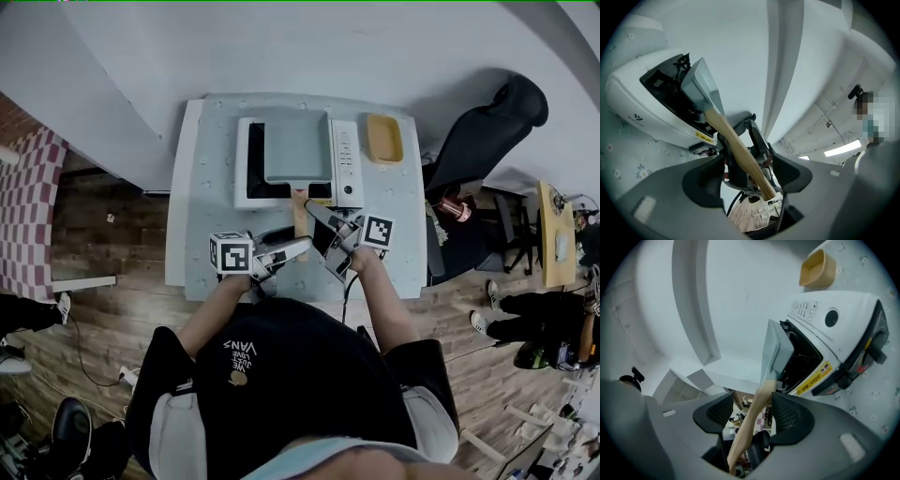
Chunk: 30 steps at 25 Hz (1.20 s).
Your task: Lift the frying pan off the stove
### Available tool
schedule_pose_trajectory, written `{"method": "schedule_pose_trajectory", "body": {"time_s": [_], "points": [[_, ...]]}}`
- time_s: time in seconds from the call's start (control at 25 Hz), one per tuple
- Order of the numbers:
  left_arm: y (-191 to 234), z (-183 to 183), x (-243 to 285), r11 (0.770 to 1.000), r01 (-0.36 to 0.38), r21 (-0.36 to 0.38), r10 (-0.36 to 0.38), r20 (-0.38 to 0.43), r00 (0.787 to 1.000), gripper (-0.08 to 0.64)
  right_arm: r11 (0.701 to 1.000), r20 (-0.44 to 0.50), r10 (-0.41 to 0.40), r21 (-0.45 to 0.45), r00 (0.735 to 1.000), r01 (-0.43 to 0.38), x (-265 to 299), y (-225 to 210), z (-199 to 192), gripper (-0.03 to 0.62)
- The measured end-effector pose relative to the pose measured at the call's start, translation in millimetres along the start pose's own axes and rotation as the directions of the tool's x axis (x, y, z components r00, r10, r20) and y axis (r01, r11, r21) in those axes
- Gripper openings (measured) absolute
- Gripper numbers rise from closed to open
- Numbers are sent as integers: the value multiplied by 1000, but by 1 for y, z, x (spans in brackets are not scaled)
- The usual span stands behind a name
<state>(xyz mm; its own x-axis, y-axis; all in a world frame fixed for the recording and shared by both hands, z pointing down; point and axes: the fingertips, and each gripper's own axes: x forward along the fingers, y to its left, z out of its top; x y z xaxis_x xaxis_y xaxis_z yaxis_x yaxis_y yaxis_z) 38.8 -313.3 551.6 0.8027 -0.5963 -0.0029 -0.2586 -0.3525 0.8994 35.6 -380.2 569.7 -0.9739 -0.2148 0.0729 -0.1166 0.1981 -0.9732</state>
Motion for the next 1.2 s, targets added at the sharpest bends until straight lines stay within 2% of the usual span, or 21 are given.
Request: {"method": "schedule_pose_trajectory", "body": {"time_s": [0.16, 0.44, 0.72, 0.88, 1.0, 1.2], "points": [[5, 0, 6, 1000, -2, -19, 1, -35, 999, 298, 998, -47, -32, 53, 998, 34, 14, -11, -1, 244], [5, -3, 12, 998, 19, -56, -24, -95, 995, 296, 992, -113, 10, 122, 994, 4, 35, -11, -4, 245], [5, -7, 15, 997, 33, -71, -43, -146, 988, 290, 993, -164, 21, 120, 986, -1, 53, -11, -6, 244], [4, -6, 15, 996, 51, -72, -61, -148, 987, 187, 995, -178, 18, 100, 984, 0, 59, -11, -8, 238], [4, -4, 15, 995, 57, -79, -69, -153, 986, 179, 995, -188, 4, 97, 982, 14, 59, -13, -9, 207], [6, -6, 15, 993, 49, -109, -66, -155, 986, 170, 997, -171, -5, 81, 985, 19, 59, -17, -6, 204]]}}
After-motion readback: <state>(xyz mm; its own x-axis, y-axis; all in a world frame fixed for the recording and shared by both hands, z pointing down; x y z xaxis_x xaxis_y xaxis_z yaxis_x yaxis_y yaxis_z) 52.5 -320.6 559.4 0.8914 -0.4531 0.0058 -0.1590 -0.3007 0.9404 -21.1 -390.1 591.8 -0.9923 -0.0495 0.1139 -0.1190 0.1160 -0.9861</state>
